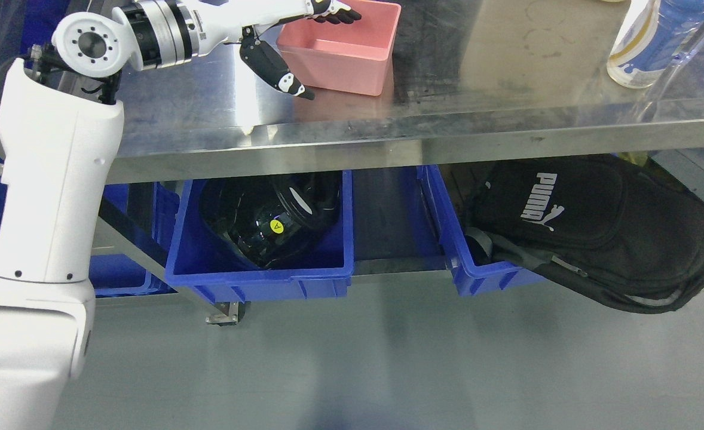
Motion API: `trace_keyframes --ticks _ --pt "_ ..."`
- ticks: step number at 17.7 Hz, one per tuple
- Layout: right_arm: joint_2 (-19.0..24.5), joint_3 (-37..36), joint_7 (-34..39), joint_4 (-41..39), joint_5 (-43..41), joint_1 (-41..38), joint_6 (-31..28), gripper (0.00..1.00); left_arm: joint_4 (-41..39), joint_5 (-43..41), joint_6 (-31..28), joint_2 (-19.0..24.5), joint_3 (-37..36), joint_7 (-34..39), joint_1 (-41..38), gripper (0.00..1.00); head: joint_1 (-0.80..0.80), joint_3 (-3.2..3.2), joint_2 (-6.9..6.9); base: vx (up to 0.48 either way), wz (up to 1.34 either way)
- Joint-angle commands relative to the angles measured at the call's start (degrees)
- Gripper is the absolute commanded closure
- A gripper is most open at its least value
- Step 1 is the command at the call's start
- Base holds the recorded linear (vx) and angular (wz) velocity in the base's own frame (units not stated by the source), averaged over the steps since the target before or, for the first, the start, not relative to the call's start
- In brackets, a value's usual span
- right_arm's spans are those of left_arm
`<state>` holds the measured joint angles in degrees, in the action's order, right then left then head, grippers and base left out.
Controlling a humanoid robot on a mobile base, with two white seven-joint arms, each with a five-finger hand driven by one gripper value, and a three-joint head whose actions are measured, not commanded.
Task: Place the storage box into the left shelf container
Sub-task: 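Grasp the rim of the pink box with the left hand, then lift the pink box off the table with the left hand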
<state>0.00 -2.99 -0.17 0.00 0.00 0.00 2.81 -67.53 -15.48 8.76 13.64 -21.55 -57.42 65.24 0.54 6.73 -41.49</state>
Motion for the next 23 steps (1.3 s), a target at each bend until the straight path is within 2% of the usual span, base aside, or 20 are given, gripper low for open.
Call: trace_keyframes --ticks 1,2,6,9,11,12,16,17,21,23 --pt "-1.0 0.0 0.1 -1.0 -1.2 0.2 0.0 0.00 8.7 -4.2 0.0 -3.2 -3.7 -0.1 2.9 0.17 0.00 0.00 0.00 0.000 0.00" --pt "-1.0 0.0 0.1 -1.0 -1.2 0.3 0.0 0.00 9.4 -4.3 0.1 -4.0 -3.3 -0.1 3.0 0.19 0.00 0.00 0.00 0.000 0.00" --pt "-1.0 0.0 0.0 -1.0 -1.2 0.2 0.1 0.00 10.8 -4.2 0.0 -5.5 -2.0 -0.1 4.2 0.41 0.00 0.00 0.00 0.000 0.00" --pt "-1.0 0.0 0.0 -1.0 -1.2 0.2 0.1 0.00 11.7 -4.2 0.2 -6.0 0.2 -1.5 4.2 0.67 0.00 0.00 0.00 0.000 0.00" --pt "-1.0 0.0 0.0 -1.0 -1.2 0.2 0.0 0.00 11.7 -4.1 0.5 -6.1 2.7 -3.4 4.0 0.88 0.00 0.00 0.00 0.000 0.00" --pt "-1.0 0.0 0.0 -1.0 -1.2 0.2 0.0 0.00 11.7 -4.0 0.6 -6.1 3.6 -4.0 3.9 0.95 0.00 0.00 0.00 0.000 0.00" --pt "-1.0 0.0 0.0 -1.0 -1.2 0.2 0.0 0.00 11.7 -4.0 0.6 -6.1 3.6 -4.0 3.9 0.95 0.00 0.00 0.00 0.000 0.00" --pt "-1.0 0.0 0.0 -1.0 -1.2 0.2 0.0 0.00 11.3 -1.3 0.7 -12.6 23.1 -5.1 1.5 1.00 0.00 0.00 0.00 0.000 0.00" --pt "-1.0 0.0 0.1 -1.0 -1.2 0.2 0.0 0.00 10.1 14.6 0.8 -12.6 26.8 -2.2 -1.9 1.00 0.00 0.00 0.00 0.000 0.01" --pt "-1.0 0.0 0.1 -1.0 -1.2 0.3 0.0 0.00 7.3 19.9 1.7 -12.6 28.0 -1.7 -5.2 1.00 0.00 0.00 0.00 0.002 -0.01"
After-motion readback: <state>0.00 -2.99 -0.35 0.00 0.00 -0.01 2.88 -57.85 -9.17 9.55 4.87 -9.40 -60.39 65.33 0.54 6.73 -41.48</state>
